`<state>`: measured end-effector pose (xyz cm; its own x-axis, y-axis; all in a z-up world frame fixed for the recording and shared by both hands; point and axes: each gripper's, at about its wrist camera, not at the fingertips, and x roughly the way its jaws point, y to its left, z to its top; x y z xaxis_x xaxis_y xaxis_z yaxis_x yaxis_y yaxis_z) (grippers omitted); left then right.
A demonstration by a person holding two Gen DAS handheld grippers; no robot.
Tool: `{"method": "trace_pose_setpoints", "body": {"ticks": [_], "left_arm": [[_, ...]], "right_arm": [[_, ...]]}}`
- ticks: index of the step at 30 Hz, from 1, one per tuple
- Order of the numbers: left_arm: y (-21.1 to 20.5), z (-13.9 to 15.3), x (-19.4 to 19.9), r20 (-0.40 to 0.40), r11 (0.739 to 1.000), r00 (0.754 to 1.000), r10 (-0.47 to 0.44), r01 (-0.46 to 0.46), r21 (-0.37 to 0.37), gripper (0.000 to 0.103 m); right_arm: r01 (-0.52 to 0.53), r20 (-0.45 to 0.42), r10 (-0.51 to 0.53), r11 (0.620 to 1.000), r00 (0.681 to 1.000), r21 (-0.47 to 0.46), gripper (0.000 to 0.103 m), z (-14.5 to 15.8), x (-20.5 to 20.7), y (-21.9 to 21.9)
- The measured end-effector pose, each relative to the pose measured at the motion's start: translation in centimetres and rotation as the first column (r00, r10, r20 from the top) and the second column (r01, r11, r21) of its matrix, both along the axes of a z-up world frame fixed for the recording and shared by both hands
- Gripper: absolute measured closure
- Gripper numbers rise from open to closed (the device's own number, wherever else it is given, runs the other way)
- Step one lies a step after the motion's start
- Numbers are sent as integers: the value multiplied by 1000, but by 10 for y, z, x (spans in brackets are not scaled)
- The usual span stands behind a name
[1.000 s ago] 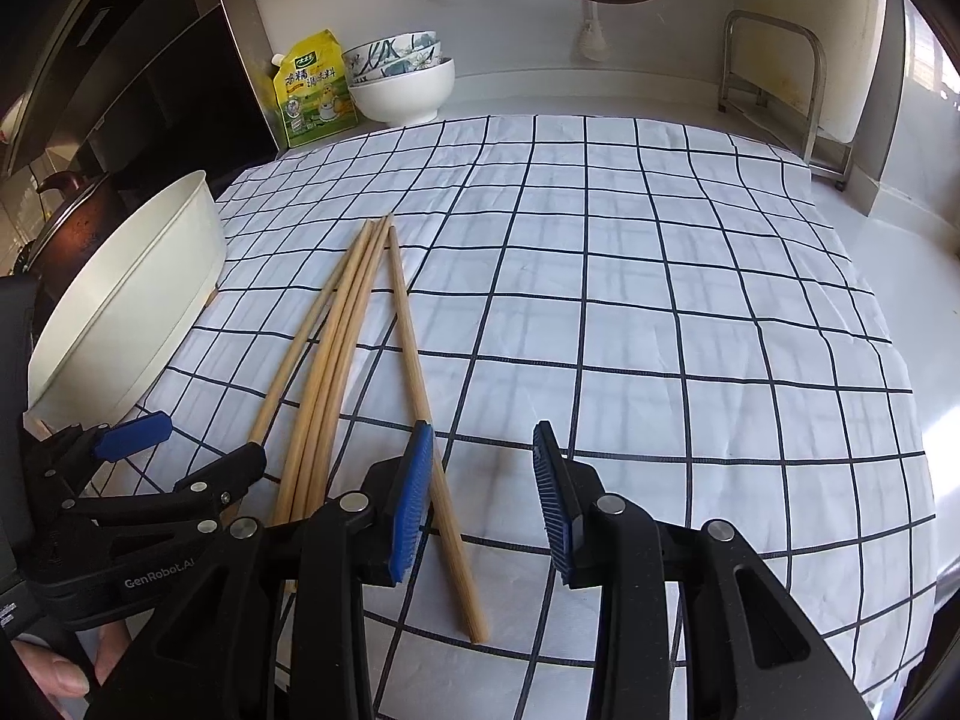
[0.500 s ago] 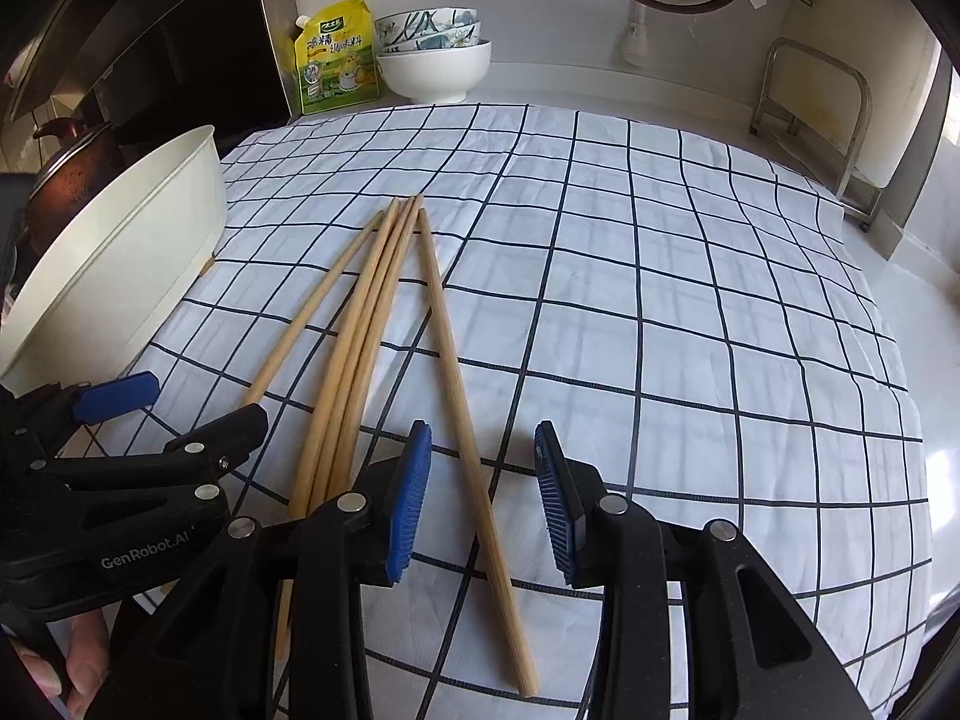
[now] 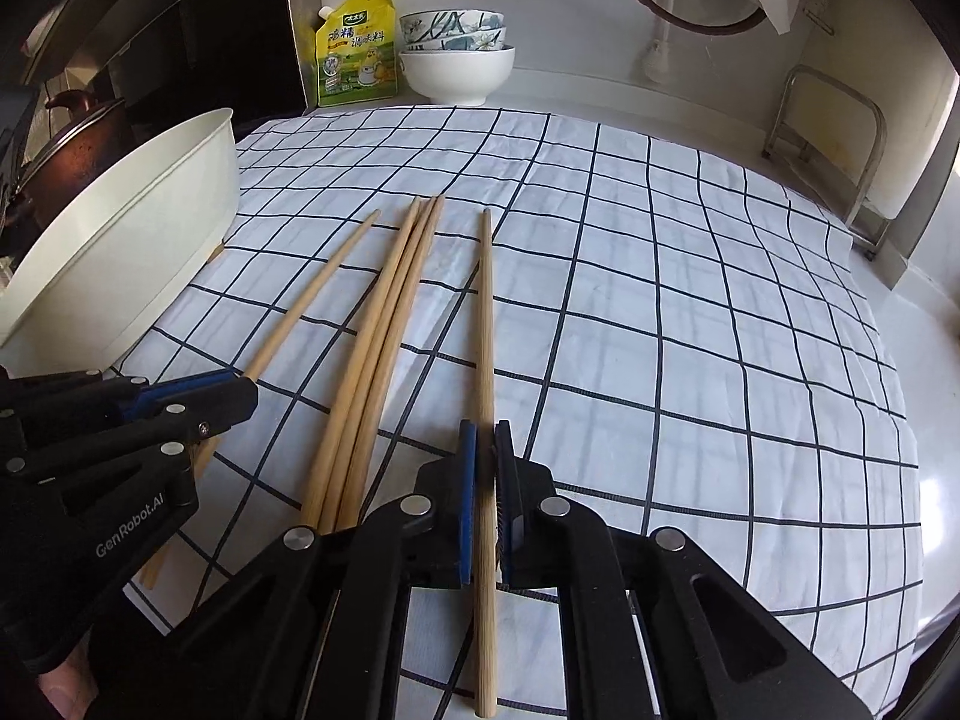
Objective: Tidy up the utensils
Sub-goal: 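Close the left tool on a chopstick while the right tool grasps another, then carry the left tool's chopstick into the basin while the right tool carries its own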
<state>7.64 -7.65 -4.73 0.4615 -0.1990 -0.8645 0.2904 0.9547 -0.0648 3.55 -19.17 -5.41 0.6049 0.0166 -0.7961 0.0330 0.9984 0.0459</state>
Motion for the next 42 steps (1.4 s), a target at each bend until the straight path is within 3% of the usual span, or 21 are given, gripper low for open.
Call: {"method": "trace_pose_setpoints", "body": {"ticks": [7, 17, 25, 34, 42], "left_arm": [[11, 10, -8, -19, 998, 1000, -9, 8, -60, 96], [31, 67, -15, 87, 989, 996, -7, 20, -145, 96], [103, 103, 3, 196, 979, 968, 155, -124, -160, 96], [194, 94, 36, 200, 943, 926, 321, -291, -164, 96], [236, 68, 59, 139, 926, 921, 364, -341, -164, 96]], "right_arm": [[16, 28, -19, 996, 999, 85, 97, 14, -10, -7], [-38, 112, 23, 990, 993, 139, 97, 56, -7, 16], [-150, 167, 116, 968, 979, 203, 97, 85, 33, 77], [-309, 143, 284, 929, 948, 202, 97, 88, 84, 178], [-338, 31, 338, 923, 941, 187, 97, 62, 115, 226]]}}
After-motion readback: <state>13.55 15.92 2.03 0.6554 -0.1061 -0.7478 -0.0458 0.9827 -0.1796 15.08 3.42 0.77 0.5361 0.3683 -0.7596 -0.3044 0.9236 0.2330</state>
